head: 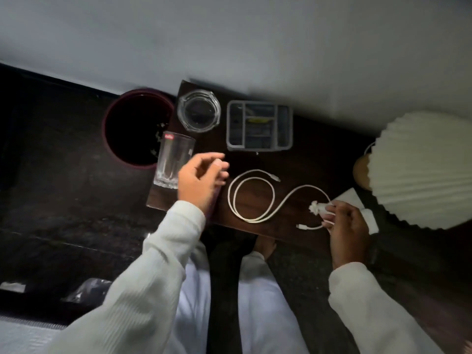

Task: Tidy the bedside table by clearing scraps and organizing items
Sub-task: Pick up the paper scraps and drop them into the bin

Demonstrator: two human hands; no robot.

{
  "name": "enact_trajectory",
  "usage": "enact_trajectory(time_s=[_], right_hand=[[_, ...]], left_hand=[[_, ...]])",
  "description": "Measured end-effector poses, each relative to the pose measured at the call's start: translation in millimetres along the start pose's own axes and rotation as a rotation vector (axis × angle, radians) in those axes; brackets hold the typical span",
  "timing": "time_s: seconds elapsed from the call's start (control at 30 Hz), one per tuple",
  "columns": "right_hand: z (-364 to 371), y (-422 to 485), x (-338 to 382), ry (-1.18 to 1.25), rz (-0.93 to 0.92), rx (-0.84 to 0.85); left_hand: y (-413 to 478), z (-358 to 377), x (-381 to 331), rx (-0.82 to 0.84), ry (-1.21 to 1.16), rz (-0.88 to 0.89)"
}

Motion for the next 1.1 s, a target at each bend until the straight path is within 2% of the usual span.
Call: enact_trajectory(time_s=[0.1,0.23,0.4,0.53,0.67,1.1], right_hand=[[-7,7,-7,-0.086,-0.057,0.060],[-2,16,-3,-0.312,-0.260,0.153],[30,12,9,-0.509,-0.534,0.328],[44,9,12,-0.668,-0.712,0.357],[53,9,10,-0.722,-0.742,0.417],[65,4,17,-0.679,-0.772,0.432]], left_hand=[[-40,44,36,0.117,0.047,-0.035],[-72,85,73,0.206,0.142,-0.051],[-84,103,95,0.211,0.367,0.032],[-85,101,102,0.211,0.433,0.059],[-81,94,106,0.202,0.475,0.061],[-82,96,112,0.211,0.489,0.026]])
Point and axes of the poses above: each hand's wrist, its own y-axis towards the middle knuckle, its own z-axis out of the palm, x = y × z, the point moved 10 cm from there along y, towards the middle knuckle, and after that the axes turned 11 degrees about -x, right-handed, at the moved point
